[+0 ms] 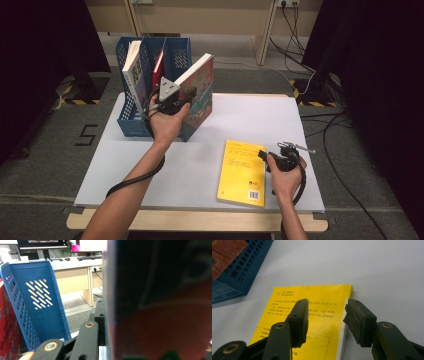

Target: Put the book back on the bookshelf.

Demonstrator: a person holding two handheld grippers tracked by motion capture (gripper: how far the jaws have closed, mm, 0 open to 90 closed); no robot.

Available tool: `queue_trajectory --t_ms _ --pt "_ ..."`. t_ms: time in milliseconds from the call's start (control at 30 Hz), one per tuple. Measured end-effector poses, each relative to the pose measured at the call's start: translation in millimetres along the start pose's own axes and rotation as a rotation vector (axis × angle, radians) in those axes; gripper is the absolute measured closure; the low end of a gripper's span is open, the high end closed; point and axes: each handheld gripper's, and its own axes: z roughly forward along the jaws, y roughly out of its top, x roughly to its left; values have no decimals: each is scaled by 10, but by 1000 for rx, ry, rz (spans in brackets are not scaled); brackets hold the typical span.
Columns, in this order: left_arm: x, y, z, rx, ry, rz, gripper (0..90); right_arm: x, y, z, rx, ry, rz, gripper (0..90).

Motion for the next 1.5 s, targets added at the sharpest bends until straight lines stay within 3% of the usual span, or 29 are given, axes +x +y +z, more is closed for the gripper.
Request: queue_trajectory --t_ms 367,1000,1500 --pt "43 126 -18 -6 11 -3 741 16 -2 4 7 7 15 521" --pt "135 275 -41 -15 31 -19 741 11 -3 16 3 3 -4 520" --pt "280 371 -89 -30 63 -26 741 17 -9 28 7 9 2 520"
